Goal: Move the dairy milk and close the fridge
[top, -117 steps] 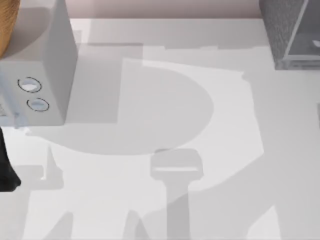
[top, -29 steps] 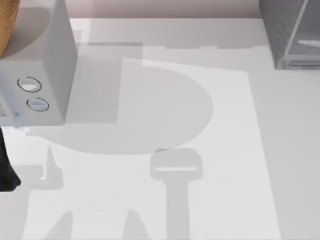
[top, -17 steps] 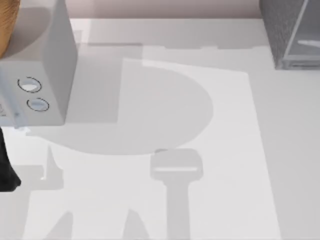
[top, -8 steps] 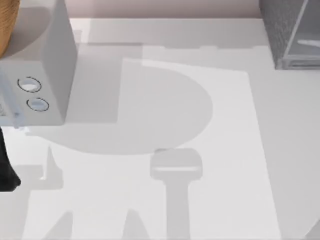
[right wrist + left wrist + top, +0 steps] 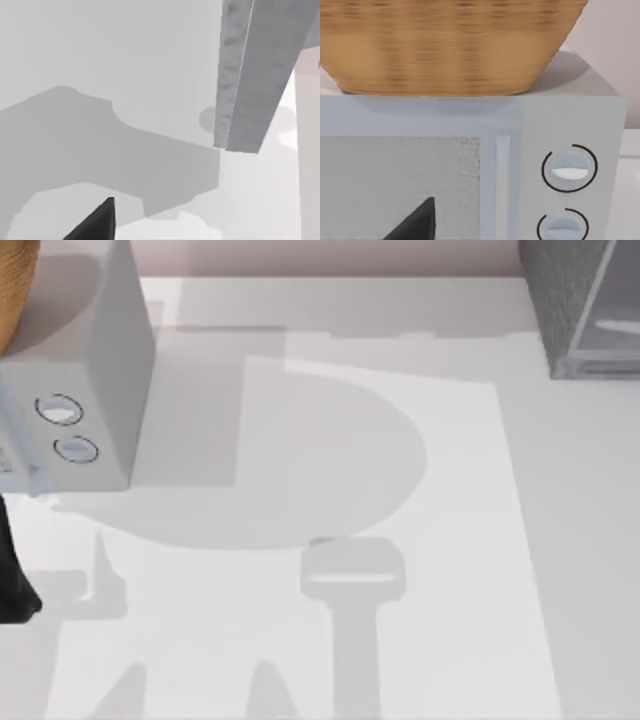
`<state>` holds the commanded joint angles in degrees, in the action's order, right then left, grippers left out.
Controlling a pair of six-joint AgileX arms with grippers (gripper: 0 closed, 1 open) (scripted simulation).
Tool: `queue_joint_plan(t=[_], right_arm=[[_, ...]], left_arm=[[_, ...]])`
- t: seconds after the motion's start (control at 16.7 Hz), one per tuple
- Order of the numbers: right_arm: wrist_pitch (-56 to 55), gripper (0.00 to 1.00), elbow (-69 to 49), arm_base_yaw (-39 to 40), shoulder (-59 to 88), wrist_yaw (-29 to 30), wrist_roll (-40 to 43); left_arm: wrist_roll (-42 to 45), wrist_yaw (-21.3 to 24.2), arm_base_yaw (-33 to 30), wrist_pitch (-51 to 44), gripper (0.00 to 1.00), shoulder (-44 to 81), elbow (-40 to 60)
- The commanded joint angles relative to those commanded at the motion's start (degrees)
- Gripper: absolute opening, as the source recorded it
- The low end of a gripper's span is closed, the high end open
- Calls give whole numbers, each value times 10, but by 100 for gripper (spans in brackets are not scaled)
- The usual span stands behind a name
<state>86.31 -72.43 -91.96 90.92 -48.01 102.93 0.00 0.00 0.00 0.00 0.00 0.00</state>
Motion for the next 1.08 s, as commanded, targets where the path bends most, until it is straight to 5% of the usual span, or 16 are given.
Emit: queue_joint_plan(t=[0.42,0.78,1.08], right_arm=[[-32,100,-33,-118,126,-65,121],[-37,100,-30,-111,125,-64,114],[-132,100,-29,-34,134,-52,5]], left_arm=[[0,0,0,0,100,0,0],[0,0,0,0,100,0,0],[0,0,0,0,100,0,0]])
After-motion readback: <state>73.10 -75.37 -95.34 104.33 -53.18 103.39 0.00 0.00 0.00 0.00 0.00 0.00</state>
